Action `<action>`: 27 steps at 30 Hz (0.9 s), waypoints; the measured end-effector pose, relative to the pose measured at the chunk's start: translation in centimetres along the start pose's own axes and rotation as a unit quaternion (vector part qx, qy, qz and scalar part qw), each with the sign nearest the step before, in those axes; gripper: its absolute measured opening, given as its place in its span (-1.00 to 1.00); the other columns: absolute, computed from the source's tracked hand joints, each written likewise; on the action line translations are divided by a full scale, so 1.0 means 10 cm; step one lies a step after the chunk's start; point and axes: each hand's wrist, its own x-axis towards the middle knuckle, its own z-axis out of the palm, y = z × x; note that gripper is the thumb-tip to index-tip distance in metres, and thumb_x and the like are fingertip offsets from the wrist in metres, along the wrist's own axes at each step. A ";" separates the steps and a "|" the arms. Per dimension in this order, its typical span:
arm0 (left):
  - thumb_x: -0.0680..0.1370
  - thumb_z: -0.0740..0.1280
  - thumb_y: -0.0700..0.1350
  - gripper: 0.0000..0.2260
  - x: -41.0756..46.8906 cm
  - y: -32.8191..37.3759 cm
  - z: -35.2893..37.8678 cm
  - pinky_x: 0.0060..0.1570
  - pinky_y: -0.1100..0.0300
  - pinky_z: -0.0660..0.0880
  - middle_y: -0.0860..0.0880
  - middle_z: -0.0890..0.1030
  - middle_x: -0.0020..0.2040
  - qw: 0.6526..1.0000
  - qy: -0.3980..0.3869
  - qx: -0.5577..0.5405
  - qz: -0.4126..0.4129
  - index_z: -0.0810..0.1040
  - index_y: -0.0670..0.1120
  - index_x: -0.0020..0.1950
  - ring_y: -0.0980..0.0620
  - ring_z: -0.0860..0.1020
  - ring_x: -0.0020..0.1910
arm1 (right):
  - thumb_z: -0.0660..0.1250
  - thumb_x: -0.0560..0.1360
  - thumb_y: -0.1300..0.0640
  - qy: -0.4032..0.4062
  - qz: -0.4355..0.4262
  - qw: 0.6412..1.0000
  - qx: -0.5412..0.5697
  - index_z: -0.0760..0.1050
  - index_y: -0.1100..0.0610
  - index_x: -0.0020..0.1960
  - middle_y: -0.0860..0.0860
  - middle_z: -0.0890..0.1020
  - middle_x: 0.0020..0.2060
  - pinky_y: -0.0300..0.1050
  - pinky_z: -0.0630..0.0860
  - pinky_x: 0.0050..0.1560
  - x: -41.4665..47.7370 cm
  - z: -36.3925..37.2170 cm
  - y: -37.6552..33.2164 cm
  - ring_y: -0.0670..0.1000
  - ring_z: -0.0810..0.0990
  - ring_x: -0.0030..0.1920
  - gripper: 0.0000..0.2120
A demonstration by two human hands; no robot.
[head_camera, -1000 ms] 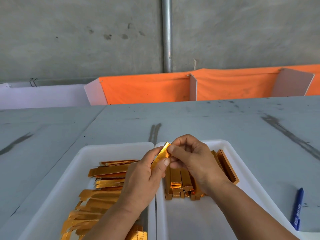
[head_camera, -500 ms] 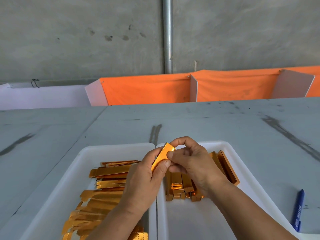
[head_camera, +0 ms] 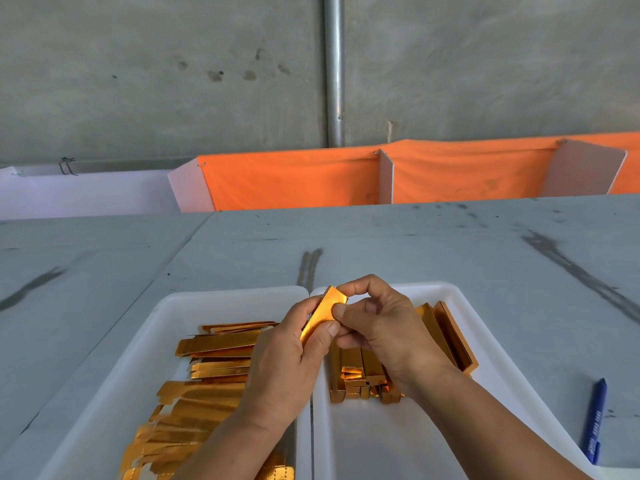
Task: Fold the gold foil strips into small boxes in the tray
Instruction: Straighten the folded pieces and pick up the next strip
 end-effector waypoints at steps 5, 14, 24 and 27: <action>0.48 0.15 0.22 -0.50 0.01 0.00 -0.01 -0.24 0.20 0.58 0.08 0.62 -0.18 1.000 -0.001 0.003 -0.011 0.42 0.08 0.37 0.09 0.60 -0.24 | 0.42 0.53 0.21 -0.010 0.003 1.000 0.007 0.59 0.04 0.02 0.14 0.72 -0.21 -0.15 0.66 -0.16 0.00 0.01 0.00 0.07 0.70 -0.23 -0.89; 0.45 0.09 0.28 -0.44 0.01 0.02 0.00 -0.23 0.25 0.58 0.10 0.64 -0.16 1.000 0.004 -0.002 -0.009 0.41 0.09 0.38 0.11 0.61 -0.24 | 0.40 0.55 0.22 -0.003 0.010 0.999 0.038 0.51 -0.02 0.18 0.13 0.72 -0.20 -0.15 0.66 -0.13 -0.03 0.06 0.00 0.08 0.73 -0.17 -0.74; 0.49 0.05 0.25 -0.48 0.03 -0.01 0.01 -0.27 0.36 0.51 0.15 0.59 -0.19 1.000 0.008 0.009 -0.012 0.35 0.12 0.41 0.18 0.59 -0.24 | 0.42 0.53 0.10 0.017 0.030 0.999 0.012 0.52 0.00 0.16 0.06 0.73 -0.20 -0.16 0.66 -0.12 -0.04 0.07 -0.04 0.02 0.73 -0.17 -0.78; 0.59 0.06 0.13 -0.61 0.02 -0.02 0.01 -0.26 0.36 0.48 0.10 0.57 -0.23 1.000 0.019 -0.011 -0.020 0.30 0.20 0.43 0.24 0.55 -0.20 | 0.43 0.52 0.00 -0.022 0.069 0.997 -0.031 0.60 0.07 0.10 0.03 0.73 -0.16 -0.21 0.63 -0.10 -0.06 0.07 -0.04 -0.05 0.69 -0.14 -0.79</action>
